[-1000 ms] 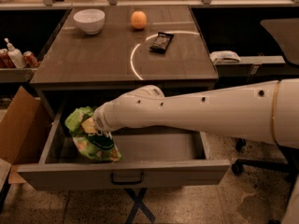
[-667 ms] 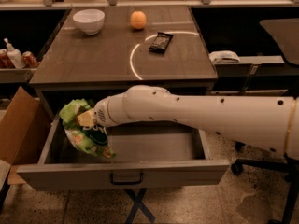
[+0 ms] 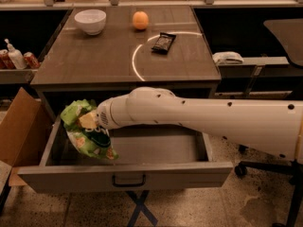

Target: Pick green rice chip bag from top drawer and place on counter

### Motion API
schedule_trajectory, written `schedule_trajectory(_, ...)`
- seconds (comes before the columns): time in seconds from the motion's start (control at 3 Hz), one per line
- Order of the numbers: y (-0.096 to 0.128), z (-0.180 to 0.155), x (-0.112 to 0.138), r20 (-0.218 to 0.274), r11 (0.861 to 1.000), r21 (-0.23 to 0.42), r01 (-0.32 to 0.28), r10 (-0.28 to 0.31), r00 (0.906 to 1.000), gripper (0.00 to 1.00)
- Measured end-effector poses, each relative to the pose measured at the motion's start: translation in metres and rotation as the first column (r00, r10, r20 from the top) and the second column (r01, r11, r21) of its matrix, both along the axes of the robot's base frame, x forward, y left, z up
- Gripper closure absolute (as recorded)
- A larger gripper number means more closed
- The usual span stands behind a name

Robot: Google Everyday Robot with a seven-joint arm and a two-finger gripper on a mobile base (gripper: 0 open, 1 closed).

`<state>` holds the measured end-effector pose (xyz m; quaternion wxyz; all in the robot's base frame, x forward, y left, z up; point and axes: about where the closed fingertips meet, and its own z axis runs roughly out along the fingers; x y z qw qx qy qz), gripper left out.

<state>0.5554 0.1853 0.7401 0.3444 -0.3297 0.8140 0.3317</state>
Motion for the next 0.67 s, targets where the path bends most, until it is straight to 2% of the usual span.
schedule_trajectory(0.33,-0.005,0.015,0.001,0.033,0.999,0.03,-0.016,0.015,0.9993,1.0)
schedule_trajectory(0.67,-0.027,0.066,0.01,0.125,0.998,0.052,-0.032,0.025,0.9918,1.0)
